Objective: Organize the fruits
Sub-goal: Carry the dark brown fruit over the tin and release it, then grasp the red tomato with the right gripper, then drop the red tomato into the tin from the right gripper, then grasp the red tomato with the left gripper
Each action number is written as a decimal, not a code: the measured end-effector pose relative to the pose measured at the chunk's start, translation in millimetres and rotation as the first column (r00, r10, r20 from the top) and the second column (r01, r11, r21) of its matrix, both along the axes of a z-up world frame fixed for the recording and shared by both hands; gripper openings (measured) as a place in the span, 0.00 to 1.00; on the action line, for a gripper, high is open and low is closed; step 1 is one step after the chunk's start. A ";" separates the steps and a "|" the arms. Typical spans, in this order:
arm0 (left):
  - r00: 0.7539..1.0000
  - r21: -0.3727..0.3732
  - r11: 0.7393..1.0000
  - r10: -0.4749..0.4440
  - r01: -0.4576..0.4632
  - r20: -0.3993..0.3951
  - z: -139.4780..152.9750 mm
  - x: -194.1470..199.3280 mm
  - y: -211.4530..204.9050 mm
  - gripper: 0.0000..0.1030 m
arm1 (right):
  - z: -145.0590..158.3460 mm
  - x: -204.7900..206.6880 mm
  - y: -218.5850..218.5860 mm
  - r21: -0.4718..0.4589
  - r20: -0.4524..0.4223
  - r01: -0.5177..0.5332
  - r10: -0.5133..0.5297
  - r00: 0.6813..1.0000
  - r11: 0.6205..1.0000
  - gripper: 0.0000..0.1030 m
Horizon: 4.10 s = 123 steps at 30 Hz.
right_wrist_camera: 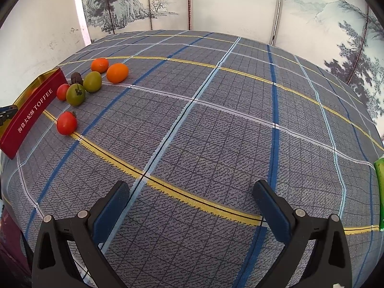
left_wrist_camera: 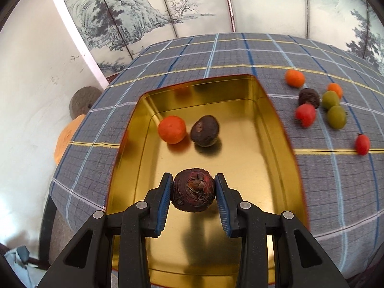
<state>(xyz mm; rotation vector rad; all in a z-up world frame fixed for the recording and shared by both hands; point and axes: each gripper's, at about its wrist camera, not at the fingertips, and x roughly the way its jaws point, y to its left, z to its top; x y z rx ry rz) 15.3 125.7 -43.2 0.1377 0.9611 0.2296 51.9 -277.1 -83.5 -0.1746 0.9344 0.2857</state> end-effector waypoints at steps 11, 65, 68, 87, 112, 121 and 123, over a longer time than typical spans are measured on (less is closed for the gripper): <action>0.998 0.003 1.000 0.009 -0.009 -0.055 -7.3 23.2 31.0 0.36 | 0.0 0.3 -0.2 0.000 0.000 0.000 0.000 1.000 1.000 0.99; 0.955 -0.260 0.956 0.194 -0.133 0.225 52.1 -139.8 -24.7 0.64 | 5.7 25.9 145.4 0.112 -0.015 -0.385 0.389 0.921 0.916 0.44; 0.954 -0.223 0.965 0.187 -0.134 0.236 50.9 -148.4 -35.4 0.73 | 2.2 27.0 145.9 0.107 -0.034 -0.377 0.383 0.923 0.920 0.32; 0.942 -0.311 0.931 0.263 -0.192 0.206 41.6 -190.2 -12.0 0.96 | 51.3 -0.8 370.5 0.323 -0.040 -0.678 0.726 0.687 0.660 0.28; 0.965 -0.253 0.956 -0.081 0.145 0.248 57.7 -160.3 -57.2 0.96 | 48.9 -10.8 200.3 0.182 0.073 -0.417 0.411 0.909 0.890 0.66; 0.867 -0.083 0.870 -0.466 0.486 0.178 83.8 -42.1 -101.6 0.96 | 23.3 3.4 47.3 0.164 0.046 -0.101 0.094 0.994 0.981 0.68; 0.841 -0.053 0.842 -0.530 0.537 0.109 75.7 -6.8 -111.7 0.94 | 16.8 4.8 34.7 0.209 0.038 -0.082 0.076 0.996 0.974 0.69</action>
